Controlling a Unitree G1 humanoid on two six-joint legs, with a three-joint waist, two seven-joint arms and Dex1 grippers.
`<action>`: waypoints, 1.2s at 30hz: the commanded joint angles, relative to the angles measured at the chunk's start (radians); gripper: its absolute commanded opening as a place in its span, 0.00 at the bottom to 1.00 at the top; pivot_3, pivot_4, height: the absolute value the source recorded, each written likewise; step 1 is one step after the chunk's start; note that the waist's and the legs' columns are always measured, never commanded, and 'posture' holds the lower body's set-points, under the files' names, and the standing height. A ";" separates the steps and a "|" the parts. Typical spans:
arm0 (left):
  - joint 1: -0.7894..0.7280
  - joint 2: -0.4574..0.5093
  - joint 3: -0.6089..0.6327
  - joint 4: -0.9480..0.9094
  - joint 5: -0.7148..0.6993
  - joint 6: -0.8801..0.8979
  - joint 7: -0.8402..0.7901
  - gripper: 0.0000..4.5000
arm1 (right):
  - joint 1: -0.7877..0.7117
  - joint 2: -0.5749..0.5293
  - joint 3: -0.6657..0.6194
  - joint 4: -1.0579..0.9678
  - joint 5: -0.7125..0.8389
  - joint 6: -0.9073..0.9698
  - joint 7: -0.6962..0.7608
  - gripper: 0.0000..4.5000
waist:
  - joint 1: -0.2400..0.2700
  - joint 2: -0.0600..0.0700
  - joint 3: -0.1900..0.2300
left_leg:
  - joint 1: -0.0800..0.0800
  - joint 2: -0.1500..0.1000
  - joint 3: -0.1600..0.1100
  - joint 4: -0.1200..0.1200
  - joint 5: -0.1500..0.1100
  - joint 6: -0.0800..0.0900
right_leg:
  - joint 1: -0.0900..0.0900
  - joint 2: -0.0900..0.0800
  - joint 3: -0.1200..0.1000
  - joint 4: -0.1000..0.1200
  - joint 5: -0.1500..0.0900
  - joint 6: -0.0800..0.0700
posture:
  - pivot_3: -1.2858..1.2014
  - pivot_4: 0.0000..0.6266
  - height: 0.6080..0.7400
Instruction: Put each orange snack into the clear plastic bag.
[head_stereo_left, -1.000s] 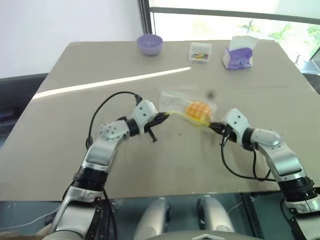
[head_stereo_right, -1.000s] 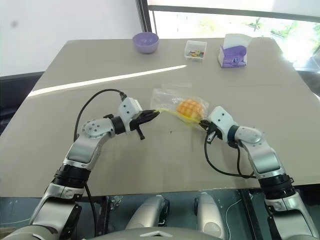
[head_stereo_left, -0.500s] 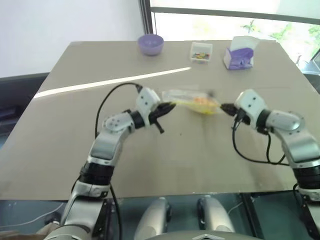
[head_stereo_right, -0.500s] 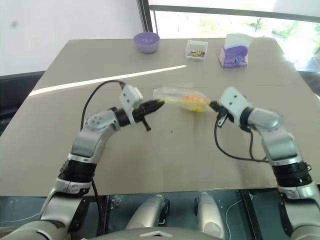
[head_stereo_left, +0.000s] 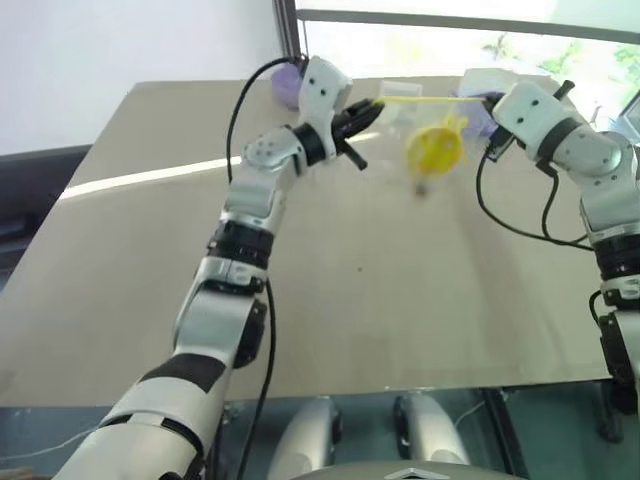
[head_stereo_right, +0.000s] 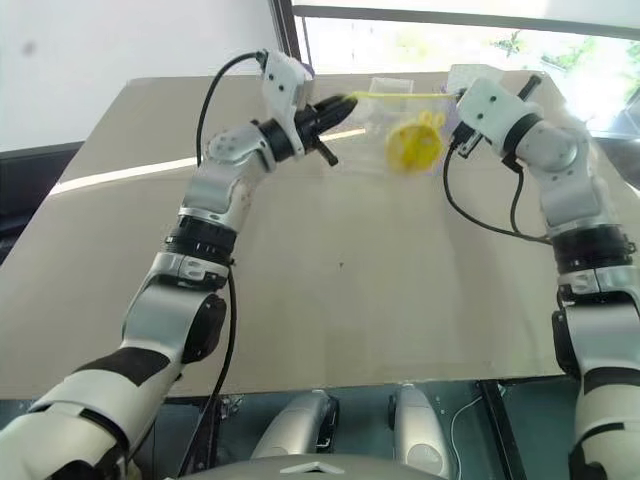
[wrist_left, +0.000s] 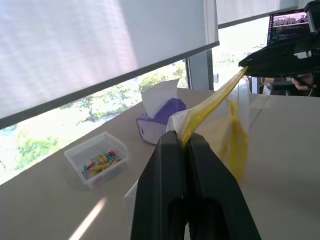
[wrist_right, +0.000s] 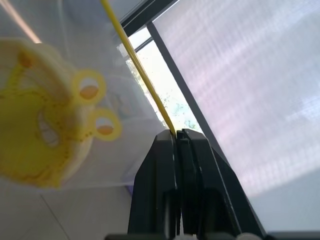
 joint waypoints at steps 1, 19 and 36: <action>0.089 0.029 0.003 -0.065 0.019 -0.078 -0.034 0.00 | 0.117 -0.052 -0.076 -0.081 0.021 0.019 -0.002 0.01 | -0.001 0.000 -0.001 | -0.002 0.000 0.000 0.000 0.000 0.000 | -0.002 0.000 0.000 -0.001 0.000 0.000 | 0.52 0.24 1.00; 0.641 0.121 -0.078 -0.491 0.034 0.081 -0.097 0.00 | 0.766 0.068 -0.085 -0.635 0.042 0.292 0.001 0.01 | 0.007 0.002 0.001 | 0.023 0.001 -0.001 0.009 -0.003 0.006 | 0.024 0.002 0.000 0.010 0.000 0.000 | 0.52 0.24 1.00; 0.912 0.414 0.235 -0.885 -0.304 0.411 -0.227 0.98 | 1.046 -0.014 -0.460 -0.914 0.464 0.522 0.228 0.99 | 0.010 0.003 0.001 | 0.020 0.003 -0.003 0.003 -0.004 0.006 | 0.022 0.001 -0.002 0.002 0.001 -0.001 | 0.52 0.24 1.00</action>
